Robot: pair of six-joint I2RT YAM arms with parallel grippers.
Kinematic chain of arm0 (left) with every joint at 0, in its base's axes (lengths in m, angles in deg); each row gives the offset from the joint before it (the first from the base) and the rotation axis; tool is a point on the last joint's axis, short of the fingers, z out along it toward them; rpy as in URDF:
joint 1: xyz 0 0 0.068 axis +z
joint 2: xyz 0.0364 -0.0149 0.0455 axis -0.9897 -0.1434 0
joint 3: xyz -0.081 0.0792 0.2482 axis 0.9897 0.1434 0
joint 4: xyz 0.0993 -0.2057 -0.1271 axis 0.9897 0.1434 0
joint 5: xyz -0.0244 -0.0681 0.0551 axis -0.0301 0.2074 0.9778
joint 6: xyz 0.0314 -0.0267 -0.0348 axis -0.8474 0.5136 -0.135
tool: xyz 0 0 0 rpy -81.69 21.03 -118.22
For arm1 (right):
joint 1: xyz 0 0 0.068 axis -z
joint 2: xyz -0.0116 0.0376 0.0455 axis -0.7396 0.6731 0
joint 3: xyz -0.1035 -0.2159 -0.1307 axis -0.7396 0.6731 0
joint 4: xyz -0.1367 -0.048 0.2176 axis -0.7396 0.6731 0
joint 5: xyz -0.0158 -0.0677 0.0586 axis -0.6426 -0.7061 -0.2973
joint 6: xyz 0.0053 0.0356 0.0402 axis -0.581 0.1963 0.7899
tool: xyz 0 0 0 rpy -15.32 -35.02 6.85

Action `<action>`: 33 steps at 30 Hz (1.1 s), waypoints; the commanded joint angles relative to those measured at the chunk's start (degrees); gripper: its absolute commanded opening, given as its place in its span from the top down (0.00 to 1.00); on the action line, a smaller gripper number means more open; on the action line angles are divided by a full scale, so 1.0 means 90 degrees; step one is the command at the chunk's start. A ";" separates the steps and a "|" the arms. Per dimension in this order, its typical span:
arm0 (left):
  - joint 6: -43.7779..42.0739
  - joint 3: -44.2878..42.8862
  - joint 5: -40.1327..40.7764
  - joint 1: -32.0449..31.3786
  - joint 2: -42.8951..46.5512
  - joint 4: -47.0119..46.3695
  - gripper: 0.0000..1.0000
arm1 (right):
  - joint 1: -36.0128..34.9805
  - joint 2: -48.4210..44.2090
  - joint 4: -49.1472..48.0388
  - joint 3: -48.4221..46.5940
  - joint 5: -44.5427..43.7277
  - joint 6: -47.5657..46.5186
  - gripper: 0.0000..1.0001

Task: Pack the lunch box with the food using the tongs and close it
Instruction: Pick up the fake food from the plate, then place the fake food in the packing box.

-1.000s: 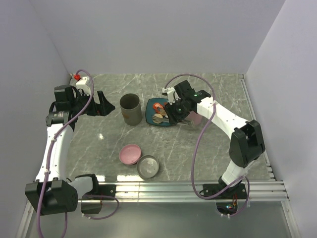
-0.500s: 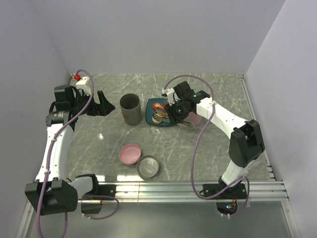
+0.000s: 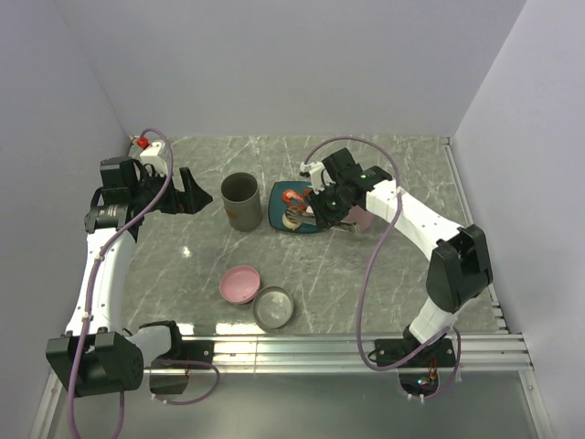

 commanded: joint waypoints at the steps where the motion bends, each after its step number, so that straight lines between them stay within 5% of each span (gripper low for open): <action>1: -0.0037 -0.0245 -0.0142 0.0015 0.0030 -0.0021 0.01 | 0.0000 -0.0569 0.0078 -0.0429 0.0171 0.0005 0.71; 12: -0.0115 -0.0382 -0.0074 0.0005 0.0020 0.0155 0.01 | 0.0380 -0.1242 0.0469 -0.1064 0.0532 0.0044 0.73; 33: -0.0174 -0.0714 -0.0162 0.0005 -0.0254 0.0223 0.01 | 0.2968 -0.2855 0.1172 -0.0498 0.0904 0.0045 0.74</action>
